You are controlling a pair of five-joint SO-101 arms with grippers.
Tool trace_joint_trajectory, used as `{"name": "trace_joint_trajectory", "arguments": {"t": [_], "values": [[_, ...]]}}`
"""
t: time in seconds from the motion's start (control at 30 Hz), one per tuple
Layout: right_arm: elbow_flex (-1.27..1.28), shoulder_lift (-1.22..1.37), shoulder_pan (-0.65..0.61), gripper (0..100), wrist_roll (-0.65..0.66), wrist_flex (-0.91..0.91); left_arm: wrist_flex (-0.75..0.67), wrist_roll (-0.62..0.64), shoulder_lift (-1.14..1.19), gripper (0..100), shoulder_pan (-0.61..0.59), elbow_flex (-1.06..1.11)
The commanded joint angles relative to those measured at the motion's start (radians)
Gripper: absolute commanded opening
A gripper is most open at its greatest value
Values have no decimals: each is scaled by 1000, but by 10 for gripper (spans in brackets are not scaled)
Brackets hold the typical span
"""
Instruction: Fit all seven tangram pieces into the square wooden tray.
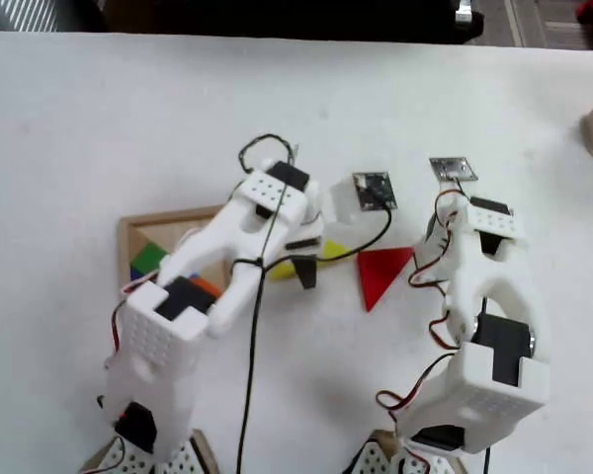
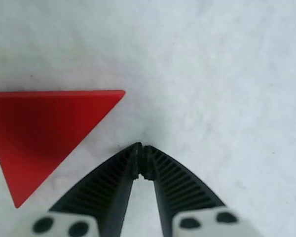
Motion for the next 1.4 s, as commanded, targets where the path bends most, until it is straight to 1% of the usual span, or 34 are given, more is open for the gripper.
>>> {"name": "trace_joint_trajectory", "arguments": {"t": [0.0, 0.1, 0.37, 0.43, 0.53, 0.63, 0.7, 0.97, 1.13, 1.3, 1.37], "values": [[-12, -42, -1, 18, -6, -18, -55, -23, 44, 370, -36, -81], [-12, -42, -1, 18, -6, -18, -55, -11, 68, 367, -27, -114], [-12, -42, -1, 18, -6, -18, -35, -15, 71, 364, -27, -112], [-12, -42, 1, 18, -6, -18, -35, -14, 71, 331, -27, -112], [-12, -42, 1, 18, -6, -18, -38, -12, 73, 231, -25, -118], [-12, -42, 1, 18, -6, -18, -43, -11, 73, 158, -8, -118], [-12, -42, 1, 18, -6, -18, -43, -11, 71, 142, 1, -118], [-12, -42, 1, 18, -6, -18, -35, -5, 68, 139, 1, -115], [-12, -42, 1, 18, -6, -19, -35, 160, 64, 139, 2, -120], [-14, -42, 1, 18, -6, -19, -31, 244, 5, 139, -1, -112], [-14, -42, 1, 18, -6, -19, -3, 287, -30, 139, -4, -112]]}}
